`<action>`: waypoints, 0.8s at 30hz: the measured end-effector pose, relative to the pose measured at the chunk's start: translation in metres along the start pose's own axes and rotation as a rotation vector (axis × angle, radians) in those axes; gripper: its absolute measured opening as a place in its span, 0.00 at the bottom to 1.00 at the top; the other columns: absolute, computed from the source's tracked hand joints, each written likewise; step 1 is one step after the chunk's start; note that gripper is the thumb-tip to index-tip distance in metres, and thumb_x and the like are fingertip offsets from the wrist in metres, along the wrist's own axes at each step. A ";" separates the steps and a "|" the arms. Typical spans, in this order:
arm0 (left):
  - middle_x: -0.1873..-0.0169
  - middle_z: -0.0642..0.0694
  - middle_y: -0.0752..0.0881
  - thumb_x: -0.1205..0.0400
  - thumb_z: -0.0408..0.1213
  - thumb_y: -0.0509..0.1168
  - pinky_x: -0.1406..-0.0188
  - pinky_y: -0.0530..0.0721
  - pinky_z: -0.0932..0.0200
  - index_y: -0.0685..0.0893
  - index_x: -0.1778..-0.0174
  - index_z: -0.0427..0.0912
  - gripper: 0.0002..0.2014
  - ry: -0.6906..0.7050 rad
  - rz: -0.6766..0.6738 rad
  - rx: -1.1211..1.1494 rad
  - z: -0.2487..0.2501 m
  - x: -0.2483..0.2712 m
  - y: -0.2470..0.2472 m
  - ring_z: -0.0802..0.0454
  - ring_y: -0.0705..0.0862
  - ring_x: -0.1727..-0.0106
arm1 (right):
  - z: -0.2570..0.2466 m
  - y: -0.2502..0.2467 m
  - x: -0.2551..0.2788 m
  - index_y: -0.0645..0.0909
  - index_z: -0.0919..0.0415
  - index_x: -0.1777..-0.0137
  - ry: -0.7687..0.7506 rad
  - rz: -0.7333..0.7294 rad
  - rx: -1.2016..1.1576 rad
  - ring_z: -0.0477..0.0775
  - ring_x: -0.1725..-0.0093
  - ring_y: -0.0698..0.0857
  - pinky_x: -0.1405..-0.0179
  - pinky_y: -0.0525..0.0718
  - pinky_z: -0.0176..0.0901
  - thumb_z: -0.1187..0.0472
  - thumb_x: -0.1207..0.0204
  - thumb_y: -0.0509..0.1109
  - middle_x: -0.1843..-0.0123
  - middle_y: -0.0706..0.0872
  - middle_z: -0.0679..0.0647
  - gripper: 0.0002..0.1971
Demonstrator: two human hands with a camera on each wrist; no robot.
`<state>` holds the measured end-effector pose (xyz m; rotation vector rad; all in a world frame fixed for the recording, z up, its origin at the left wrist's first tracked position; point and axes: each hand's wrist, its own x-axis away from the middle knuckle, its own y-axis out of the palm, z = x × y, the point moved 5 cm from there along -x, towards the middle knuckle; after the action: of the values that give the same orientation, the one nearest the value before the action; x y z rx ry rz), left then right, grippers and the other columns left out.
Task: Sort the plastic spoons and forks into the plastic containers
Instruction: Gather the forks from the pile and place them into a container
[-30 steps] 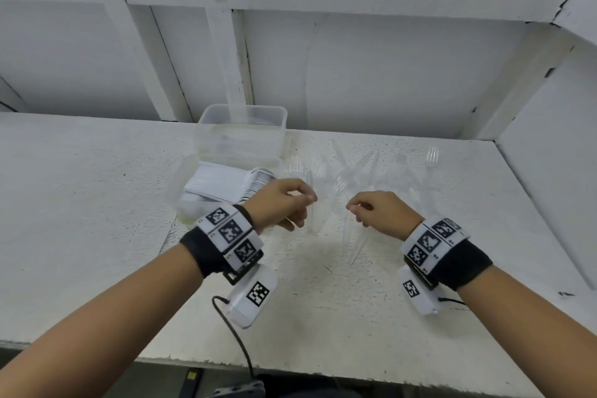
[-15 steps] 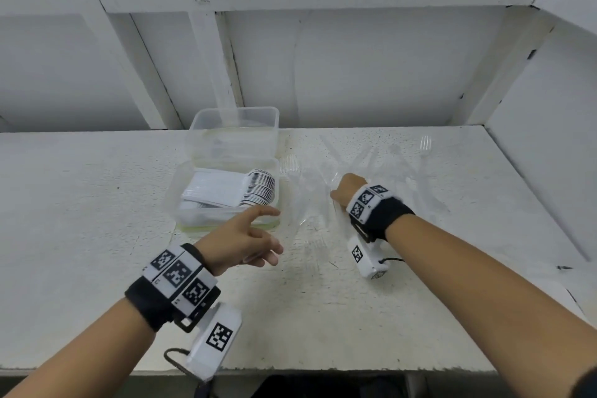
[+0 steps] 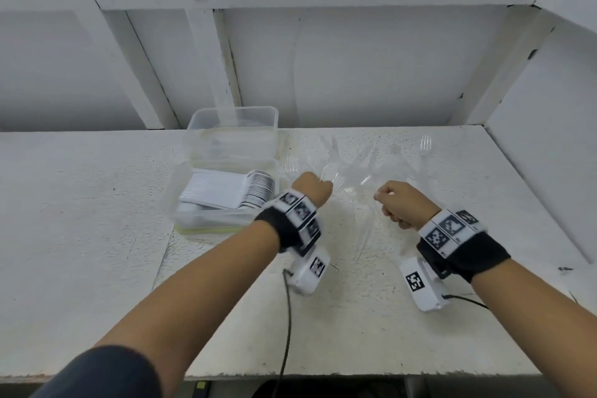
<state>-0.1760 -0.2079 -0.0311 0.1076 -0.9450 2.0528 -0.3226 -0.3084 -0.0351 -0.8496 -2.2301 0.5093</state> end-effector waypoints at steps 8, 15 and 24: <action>0.76 0.47 0.70 0.21 0.30 0.62 0.72 0.72 0.63 0.67 0.76 0.40 0.17 0.014 0.026 -0.378 -0.001 -0.037 0.001 0.49 0.74 0.70 | 0.017 0.001 0.002 0.77 0.63 0.48 0.019 0.038 -0.052 0.49 0.75 0.68 0.79 0.64 0.36 0.61 0.19 0.59 0.69 0.77 0.55 0.07; 0.75 0.47 0.71 0.19 0.31 0.60 0.66 0.75 0.60 0.67 0.74 0.41 0.17 0.088 -0.032 -0.551 -0.002 -0.024 0.016 0.49 0.77 0.64 | 0.008 0.001 -0.004 0.78 0.63 0.49 -0.011 0.054 -0.078 0.50 0.74 0.69 0.79 0.65 0.37 0.62 0.19 0.60 0.69 0.77 0.56 0.07; 0.76 0.47 0.70 0.19 0.36 0.58 0.78 0.64 0.63 0.66 0.75 0.40 0.17 0.028 -0.064 -0.442 -0.019 -0.001 0.012 0.53 0.67 0.76 | -0.003 0.001 -0.010 0.78 0.62 0.51 -0.086 0.035 0.021 0.49 0.72 0.71 0.76 0.68 0.37 0.57 0.20 0.63 0.68 0.76 0.53 0.09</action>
<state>-0.1792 -0.2006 -0.0521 -0.1245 -1.3349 1.7385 -0.3150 -0.3145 -0.0382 -0.8719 -2.2869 0.5944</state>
